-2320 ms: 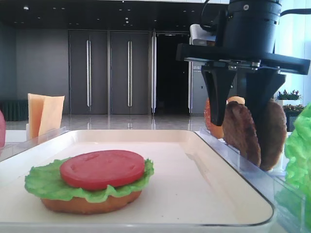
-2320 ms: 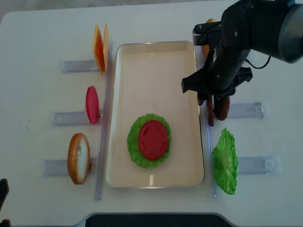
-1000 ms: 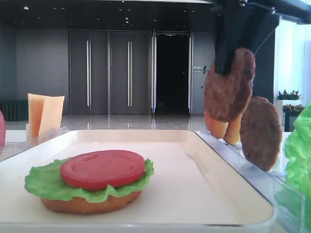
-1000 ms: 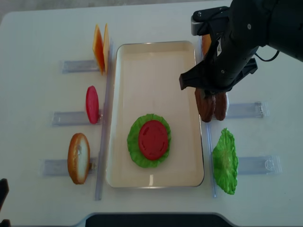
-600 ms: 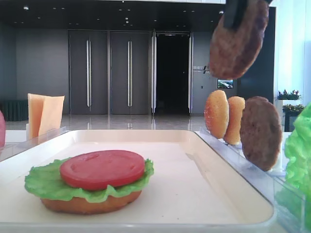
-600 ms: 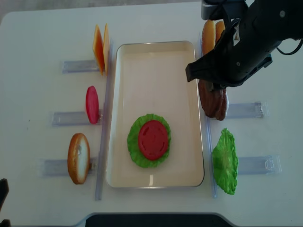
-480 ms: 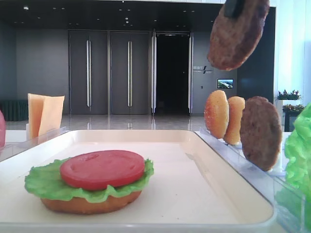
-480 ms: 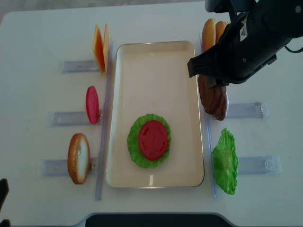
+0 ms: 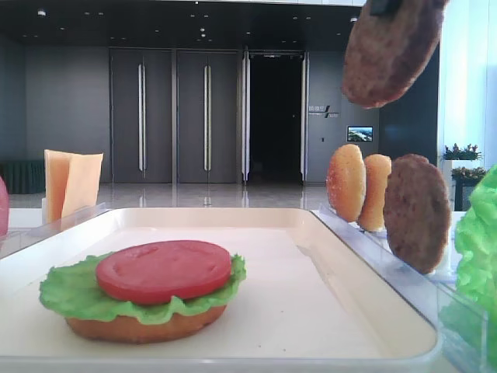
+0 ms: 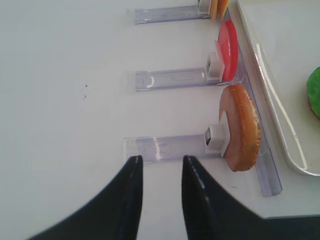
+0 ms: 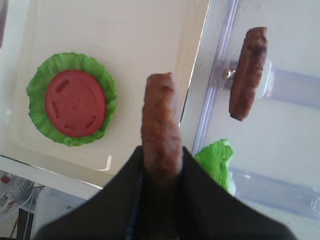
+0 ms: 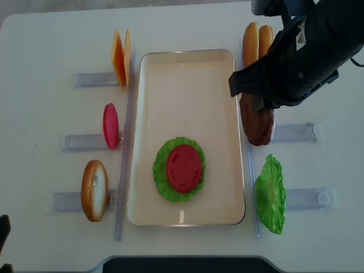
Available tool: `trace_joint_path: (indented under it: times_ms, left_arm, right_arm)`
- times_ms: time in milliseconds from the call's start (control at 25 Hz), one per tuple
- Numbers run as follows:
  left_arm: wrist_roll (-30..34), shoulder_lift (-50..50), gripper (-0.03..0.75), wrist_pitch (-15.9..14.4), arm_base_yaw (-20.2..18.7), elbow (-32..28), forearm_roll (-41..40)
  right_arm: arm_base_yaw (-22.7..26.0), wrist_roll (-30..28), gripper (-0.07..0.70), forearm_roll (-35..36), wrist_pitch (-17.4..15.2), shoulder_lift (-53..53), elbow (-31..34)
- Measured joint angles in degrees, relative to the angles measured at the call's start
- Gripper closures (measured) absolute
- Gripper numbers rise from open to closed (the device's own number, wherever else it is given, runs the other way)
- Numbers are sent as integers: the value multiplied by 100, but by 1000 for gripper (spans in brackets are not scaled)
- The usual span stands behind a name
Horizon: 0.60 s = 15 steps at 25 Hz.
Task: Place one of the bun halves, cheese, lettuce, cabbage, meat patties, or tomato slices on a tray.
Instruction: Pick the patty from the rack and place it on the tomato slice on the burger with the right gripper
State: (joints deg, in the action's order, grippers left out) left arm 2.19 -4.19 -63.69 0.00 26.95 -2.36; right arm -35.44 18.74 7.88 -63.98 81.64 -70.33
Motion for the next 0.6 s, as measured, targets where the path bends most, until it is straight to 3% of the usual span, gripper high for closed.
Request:
trace_joint_path:
  times_ms: [240,600]
  left_arm:
    - [0,0,512,0,0,0,0]
    - [0,0,527,0,0,0,0]
  right_arm:
    - [-170,0,503,171,-444,0,0]
    - [-1567,319,503,239,-554,-31,0]
